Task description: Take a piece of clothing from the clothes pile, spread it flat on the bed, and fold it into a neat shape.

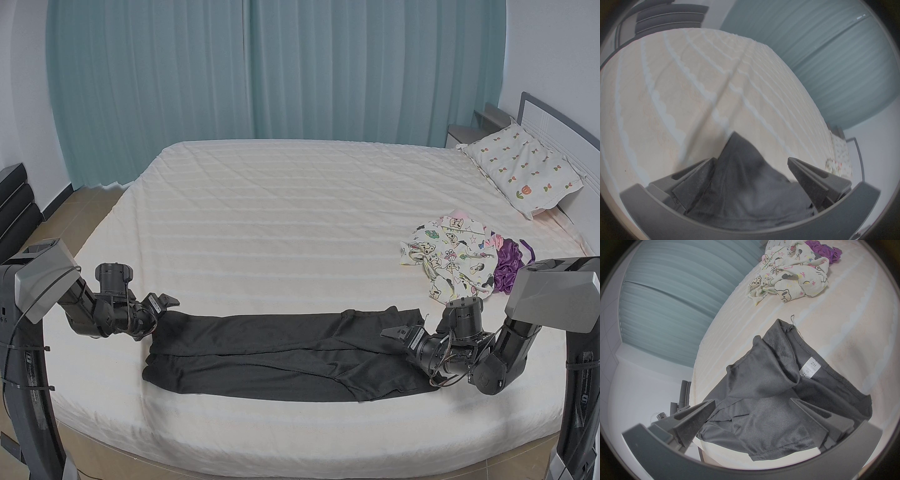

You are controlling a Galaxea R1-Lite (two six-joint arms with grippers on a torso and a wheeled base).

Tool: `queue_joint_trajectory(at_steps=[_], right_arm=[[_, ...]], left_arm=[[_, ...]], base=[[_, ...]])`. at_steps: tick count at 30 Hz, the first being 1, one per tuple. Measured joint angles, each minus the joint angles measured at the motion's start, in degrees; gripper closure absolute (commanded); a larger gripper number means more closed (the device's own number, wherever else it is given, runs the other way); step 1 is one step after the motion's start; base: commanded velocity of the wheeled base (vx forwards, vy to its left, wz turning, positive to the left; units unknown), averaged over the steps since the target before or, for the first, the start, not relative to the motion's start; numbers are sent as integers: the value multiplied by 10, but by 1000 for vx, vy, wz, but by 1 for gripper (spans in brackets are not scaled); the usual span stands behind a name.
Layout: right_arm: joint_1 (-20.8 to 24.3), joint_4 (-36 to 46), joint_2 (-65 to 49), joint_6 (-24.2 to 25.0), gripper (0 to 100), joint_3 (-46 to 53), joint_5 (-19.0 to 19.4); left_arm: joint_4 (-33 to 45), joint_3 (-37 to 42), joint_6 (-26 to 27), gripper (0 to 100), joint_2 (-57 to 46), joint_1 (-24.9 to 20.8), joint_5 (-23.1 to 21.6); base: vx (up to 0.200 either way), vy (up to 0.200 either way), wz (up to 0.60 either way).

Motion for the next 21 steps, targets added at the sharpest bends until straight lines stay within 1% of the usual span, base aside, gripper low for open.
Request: queue_joint_trajectory(at_steps=[4, 6, 12, 16, 21], right_arm=[[0, 0, 0, 0, 0, 1, 0], [0, 0, 0, 0, 0, 1, 0], [0, 0, 0, 0, 0, 2, 0], [0, -1, 0, 0, 0, 2, 0], [1, -1, 0, 0, 0, 2, 0]], left_arm=[[-4, 36, 66, 0, -16, 1, -13], [-4, 47, 87, 0, -20, 1, -14], [-6, 61, 95, 0, -20, 1, -14], [-6, 62, 105, 0, -18, 1, -5], [-7, 73, 138, 0, -15, 2, -4]], base=[[0, 0, 0], [0, 0, 0], [0, 0, 0], [0, 0, 0], [0, 0, 0]])
